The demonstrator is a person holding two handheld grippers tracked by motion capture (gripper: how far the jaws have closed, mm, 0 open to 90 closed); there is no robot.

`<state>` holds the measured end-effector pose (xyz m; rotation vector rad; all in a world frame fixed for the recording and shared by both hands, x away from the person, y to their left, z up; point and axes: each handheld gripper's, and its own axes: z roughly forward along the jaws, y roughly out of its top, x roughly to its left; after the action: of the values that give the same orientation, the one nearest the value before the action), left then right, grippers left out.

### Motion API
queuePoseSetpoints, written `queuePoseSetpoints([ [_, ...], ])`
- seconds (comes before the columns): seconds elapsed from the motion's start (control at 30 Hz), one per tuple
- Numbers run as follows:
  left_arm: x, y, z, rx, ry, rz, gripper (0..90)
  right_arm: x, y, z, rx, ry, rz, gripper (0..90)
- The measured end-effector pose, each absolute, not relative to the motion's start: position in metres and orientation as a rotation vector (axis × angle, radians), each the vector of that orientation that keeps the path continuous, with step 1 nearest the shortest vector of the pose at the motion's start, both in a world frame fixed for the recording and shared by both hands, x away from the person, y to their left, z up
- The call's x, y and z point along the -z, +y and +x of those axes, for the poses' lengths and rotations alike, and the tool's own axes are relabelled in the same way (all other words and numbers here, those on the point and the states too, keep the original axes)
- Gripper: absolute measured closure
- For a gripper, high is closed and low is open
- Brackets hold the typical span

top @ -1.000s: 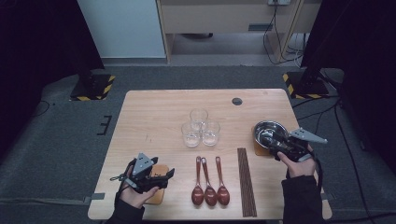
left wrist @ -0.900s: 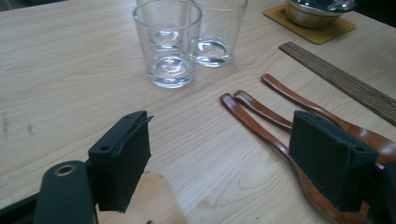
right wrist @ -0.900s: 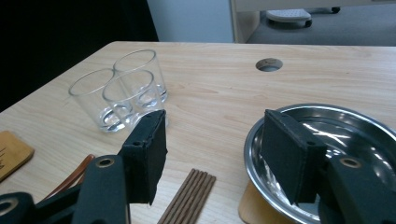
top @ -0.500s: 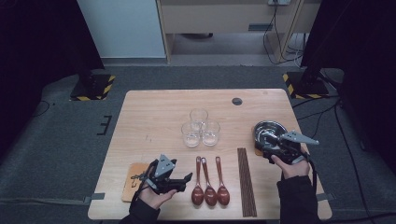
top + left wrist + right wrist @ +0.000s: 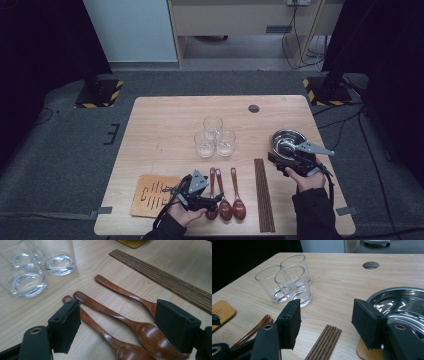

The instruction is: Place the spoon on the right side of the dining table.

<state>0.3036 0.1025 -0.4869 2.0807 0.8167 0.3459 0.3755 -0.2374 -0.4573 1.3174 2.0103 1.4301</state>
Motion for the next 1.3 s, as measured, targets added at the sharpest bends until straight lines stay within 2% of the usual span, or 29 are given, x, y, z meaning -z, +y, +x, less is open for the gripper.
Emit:
queuePoseSetpoints([
  [1.3, 0.512, 0.052, 0.301, -0.225, 0.638, 2.251, 19.7, 0.474, -0.206, 0.382, -1.388, 2.136, 1.293, 43.8],
])
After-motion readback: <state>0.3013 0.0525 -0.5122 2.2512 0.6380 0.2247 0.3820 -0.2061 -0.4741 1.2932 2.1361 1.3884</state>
